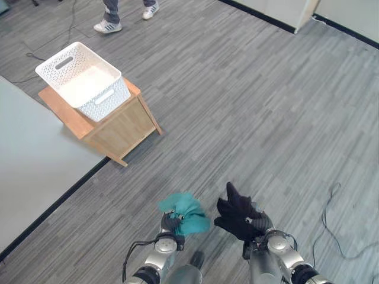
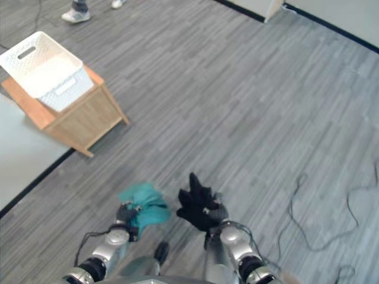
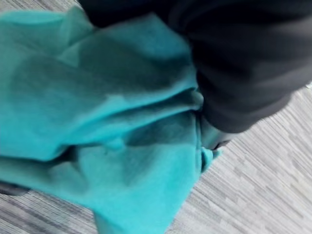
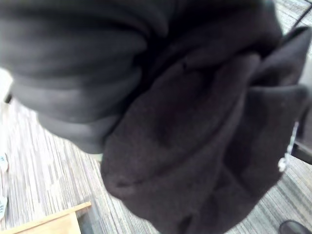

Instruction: Tidy up the quilt and then pick up the clothes from the bed and put them into the laundry hamper.

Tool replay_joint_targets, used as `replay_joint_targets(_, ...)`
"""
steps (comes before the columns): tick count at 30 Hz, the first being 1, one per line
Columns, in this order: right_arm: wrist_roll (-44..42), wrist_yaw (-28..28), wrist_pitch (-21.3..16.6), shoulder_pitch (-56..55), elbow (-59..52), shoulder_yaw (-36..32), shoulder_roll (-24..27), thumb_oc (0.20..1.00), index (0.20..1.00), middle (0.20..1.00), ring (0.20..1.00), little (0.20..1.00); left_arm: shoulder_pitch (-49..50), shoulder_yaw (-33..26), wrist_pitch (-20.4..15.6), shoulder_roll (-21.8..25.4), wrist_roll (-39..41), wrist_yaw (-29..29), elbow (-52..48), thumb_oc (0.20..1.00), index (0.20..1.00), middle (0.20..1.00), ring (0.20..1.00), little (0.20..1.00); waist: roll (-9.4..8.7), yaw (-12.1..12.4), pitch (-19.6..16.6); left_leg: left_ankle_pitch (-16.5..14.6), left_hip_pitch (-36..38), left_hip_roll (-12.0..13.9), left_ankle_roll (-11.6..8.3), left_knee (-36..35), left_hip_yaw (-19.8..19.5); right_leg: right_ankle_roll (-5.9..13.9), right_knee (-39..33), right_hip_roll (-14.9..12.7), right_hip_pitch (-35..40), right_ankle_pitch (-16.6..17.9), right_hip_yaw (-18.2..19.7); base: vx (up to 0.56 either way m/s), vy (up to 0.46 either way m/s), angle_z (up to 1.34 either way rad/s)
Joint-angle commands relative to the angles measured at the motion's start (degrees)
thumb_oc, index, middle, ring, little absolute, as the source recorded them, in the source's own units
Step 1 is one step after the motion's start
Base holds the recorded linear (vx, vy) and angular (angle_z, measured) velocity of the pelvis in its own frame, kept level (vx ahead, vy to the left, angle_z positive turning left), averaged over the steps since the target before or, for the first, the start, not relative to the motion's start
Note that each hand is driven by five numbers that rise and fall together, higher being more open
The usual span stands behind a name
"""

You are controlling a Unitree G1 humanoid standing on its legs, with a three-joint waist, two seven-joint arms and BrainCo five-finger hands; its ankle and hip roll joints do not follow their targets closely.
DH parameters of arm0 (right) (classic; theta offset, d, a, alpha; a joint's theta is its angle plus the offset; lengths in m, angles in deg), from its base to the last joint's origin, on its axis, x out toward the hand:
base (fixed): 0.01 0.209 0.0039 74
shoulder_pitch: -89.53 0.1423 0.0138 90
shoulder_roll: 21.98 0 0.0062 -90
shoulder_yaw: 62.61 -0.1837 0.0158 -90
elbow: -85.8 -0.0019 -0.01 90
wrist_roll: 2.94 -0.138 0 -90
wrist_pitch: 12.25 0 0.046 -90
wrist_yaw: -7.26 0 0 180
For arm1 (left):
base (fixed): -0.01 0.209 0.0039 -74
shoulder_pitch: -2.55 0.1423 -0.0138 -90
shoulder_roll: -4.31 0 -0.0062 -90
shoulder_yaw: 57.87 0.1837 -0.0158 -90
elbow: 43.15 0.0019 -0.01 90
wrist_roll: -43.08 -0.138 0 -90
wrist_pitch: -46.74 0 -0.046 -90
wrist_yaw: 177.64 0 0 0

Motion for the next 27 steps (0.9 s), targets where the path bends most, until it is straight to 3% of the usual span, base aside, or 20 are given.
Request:
replay_joint_targets(1,1.07,0.1,-2.62,2.84,-3.24,-1.72,2.8,0.2,0.2,0.2,0.2,0.2,-3.74,-1.3,-4.13,-1.96,1.12,-0.61,-3.22,0.2,0.2,0.2,0.2,0.2,-1.22,1.63,-0.81,7.4,-0.35,0.88,-6.57,13.29,6.5,4.29,0.41,-1.27,6.77,-1.13,-1.31,0.51,-0.332,0.98)
replay_joint_targets(2,1.71,0.44,-2.8,3.18,-6.11,-0.84,3.61,0.2,0.2,0.2,0.2,0.2,-2.31,-2.6,-5.29,-0.85,3.99,-0.66,-6.23,0.2,0.2,0.2,0.2,0.2,-1.93,4.44,1.57,12.47,-12.27,-0.28,-5.49,31.49,14.23,0.89,-0.2,-0.86,12.87,-2.8,-3.29,0.3,-0.322,0.98)
replay_joint_targets(4,1.09,0.6,-2.96,3.75,-7.12,-0.63,4.25,0.2,0.2,0.2,0.2,0.2,-1.27,-3.34,-5.68,0.15,3.72,-0.86,-7.36,0.2,0.2,0.2,0.2,0.2,-3.03,6.62,3.09,10.3,-21.19,-0.54,-5.12,38.08,20.84,0.12,-2.39,-0.88,18.21,-5.4,-5.79,0.33,-0.297,0.98)
replay_joint_targets(5,1.08,0.59,-2.97,3.78,-7.12,-0.64,4.22,0.2,0.2,0.2,0.2,0.2,-1.29,-3.35,-5.67,0.18,3.72,-0.86,-7.36,0.2,0.2,0.2,0.2,0.2,-3.27,6.47,2.99,10.58,-21.36,-0.8,-5.08,37.88,20.8,0.16,-2.41,-1.14,18.05,-5.34,-5.9,0.31,-0.163,0.46)
replay_joint_targets(6,0.9,0.55,-2.96,4.25,-6.74,-0.25,3.98,0.2,0.2,0.2,0.2,0.2,-0.61,-3.84,-5.69,0.11,3.24,-0.62,-7.1,0.2,0.2,0.2,0.2,0.2,-3.43,7.65,3.09,9.43,-24.5,-0.94,-4.95,35.45,24.06,0.05,-3.37,-0.69,20.6,-7.04,-7.06,0.17,-0.084,0.25)
replay_joint_targets(7,0.9,0.55,-2.96,4.25,-6.74,-0.25,3.97,0.2,0.2,0.2,0.2,0.2,-0.61,-3.84,-5.69,0.12,3.24,-0.62,-7.1,0.2,0.2,0.2,0.2,0.2,-3.48,7.62,3.06,9.48,-24.52,-0.99,-4.95,35.4,24.05,0.06,-3.36,-0.73,20.57,-7.04,-7.08,0.84,-0.091,0.79)
replay_joint_targets(8,0.06,1.19,-3.12,4.26,-6.14,-0.32,2.7,0.2,0.2,0.2,0.2,0.2,2.19,-4.8,-5.38,-1.0,3.3,-0.18,-7.85,0.2,0.2,0.2,0.2,0.2,-2.57,10.06,0.71,9.7,-27.8,0.45,-3.71,17.45,32.4,0.95,-5.08,2.01,25.54,-12.17,-9.42,0.67,-0.01,1.0)
replay_joint_targets(9,0.06,1.19,-3.15,4.17,-6.13,-0.29,2.68,0.2,0.2,0.2,0.2,0.2,2.32,-4.77,-5.36,-0.99,3.28,-0.15,-7.92,0.2,0.2,0.2,0.2,0.2,-2.81,10.04,0.74,9.82,-27.37,0.17,-3.71,16.92,32.5,1.02,-5.07,1.73,25.73,-12.33,-9.44,1.02,-0.009,0.88)
replay_joint_targets(11,-0.27,2.4,-3.32,5.01,-5.01,-0.47,1.46,0.2,0.2,0.2,0.2,0.2,2.66,-4.86,-4.11,-2.32,1.38,1.2,-7.36,0.2,0.2,0.2,0.2,0.2,-1.47,11.34,-1.28,17.58,-28.48,4.23,-4.76,1.14,41.25,2.27,-6.6,4.9,31.9,-16.14,-11.81,0.72,0.059,0.55)
replay_joint_targets(14,0.14,2.88,-3.27,5.07,-4.02,-0.18,-0.1,0.2,0.2,0.2,0.2,0.2,2.87,-5.95,-3.63,-3.07,2.87,2.54,-5.44,0.2,0.2,0.2,0.2,0.2,-3.1,12.31,-2.48,18.19,-26.25,2.39,-3.16,-2.47,40.0,3.33,-2.85,4.2,33.06,-16.43,-12.8,0.59,0.109,0.3)
replay_joint_targets(16,-1.07,2.9,-4.11,4.73,-3.68,-0.93,-1.28,0.2,0.2,0.2,0.2,0.2,2.3,-5.99,-3.69,-3.1,2.92,2.86,-3.08,0.2,0.2,0.2,0.2,0.2,-5.47,12.37,-3.04,16.76,-24.61,-0.36,-1.38,-1.97,39.15,6.44,9.37,1.96,30.73,-11.66,-13.16,0.47,0.129,0.56)
replay_joint_targets(17,-1.07,2.9,-4.11,4.72,-3.68,-0.93,-1.27,0.2,0.2,0.2,0.2,0.2,2.3,-5.98,-3.69,-3.1,2.92,2.86,-3.08,0.2,0.2,0.2,0.2,0.2,-5.46,12.39,-3.09,16.77,-24.66,-0.33,-1.39,-1.97,39.16,6.43,9.37,1.98,30.67,-11.64,-13.13,0.57,0.191,0.71)
replay_joint_targets(18,-1.1,2.29,-4.02,4.1,-4.45,-0.66,-1.81,0.2,0.2,0.2,0.2,0.2,1.51,-5.9,-3.4,-2.47,1.77,3.44,-1.98,0.2,0.2,0.2,0.2,0.2,-5.16,10.11,-2.74,14.65,-19.45,-1.15,0.31,-3.36,37.8,9.37,24.51,-0.96,25.61,-2.96,-11.71,0.83,0.201,0.91)
replay_joint_targets(19,-1.3,1.72,-4.18,4.18,-4.55,-0.98,-2.01,0.2,0.2,0.2,0.2,0.2,0.84,-5.92,-3.21,-1.53,0.87,3.71,-1.5,0.2,0.2,0.2,0.2,0.2,-2.87,7.43,-2.5,13.64,-13.18,-0.94,0.85,-7.18,34.08,8.1,33.34,-0.9,19.29,-2.31,-10.46,0.82,0.201,0.9)
replay_joint_targets(20,-1.31,1.72,-4.18,4.21,-4.54,-0.98,-1.99,0.2,0.2,0.2,0.2,0.2,0.81,-5.94,-3.22,-1.56,0.87,3.71,-1.49,0.2,0.2,0.2,0.2,0.2,-2.72,7.39,-2.56,13.74,-13.25,-0.79,0.82,-7.25,34.02,8.05,33.16,-0.73,19.28,-2.14,-10.54,0.81,0.097,0.99)
replay_joint_targets(21,-1.31,1.52,-4.27,3.88,-4.49,-0.84,-2.12,0.2,0.2,0.2,0.2,0.2,-0.06,-5.12,-3.7,-1.11,0.06,4.3,-2.08,0.2,0.2,0.2,0.2,0.2,-1.45,5.12,-1.83,12.93,-8.75,-0.45,0.45,-9.38,29.95,6.8,32.8,-0.44,14.84,-5.17,-10.3,0.41,0.018,0.78)
replay_joint_targets(23,-1.62,1.33,-4.54,3.53,-4.9,-0.77,-2.03,0.2,0.2,0.2,0.2,0.2,-0.24,-4.85,-4.03,-0.96,0.1,4.47,-2.86,0.2,0.2,0.2,0.2,0.2,-1.28,3.61,-1.79,12.47,-6.69,-0.29,-0.23,-10.42,27.17,5.91,28.78,-0.28,12.21,-5.82,-10.54,0.63,-0.111,0.76)
replay_joint_targets(25,-1.93,0.87,-4.5,3.32,-6.03,-0.63,-1.26,0.2,0.2,0.2,0.2,0.2,-0.46,-4.26,-4.47,-0.25,-1.42,4.46,-4.3,0.2,0.2,0.2,0.2,0.2,-1.98,1.04,-1.53,10.13,-3.44,-0.1,-2.67,-11.17,21.15,5.36,10.34,-1.69,9.11,-6.23,-7.08,0.74,-0.286,1.38)
replay_joint_targets(26,-1.93,0.87,-4.5,3.32,-6.03,-0.62,-1.26,0.2,0.2,0.2,0.2,0.2,-0.45,-4.27,-4.46,-0.24,-1.43,4.47,-4.31,0.2,0.2,0.2,0.2,0.2,-1.92,0.85,-1.58,10.22,-3.54,-0.03,-2.69,-11.17,20.95,5.33,9.89,-1.62,9.33,-5.95,-7.34,0.47,-0.222,1.87)
replay_joint_targets(27,-2.26,0.75,-4.4,3.38,-6.4,-0.82,-0.67,0.2,0.2,0.2,0.2,0.2,-0.75,-4.28,-4.64,0.06,-2.01,4.44,-4.57,0.2,0.2,0.2,0.2,0.2,-2.1,-0.18,-1.64,9.06,-2.23,0.31,-3.69,-11.78,18.82,5.96,2.55,-1.45,8.98,-5.05,-3.45,0.46,-0.19,1.83)
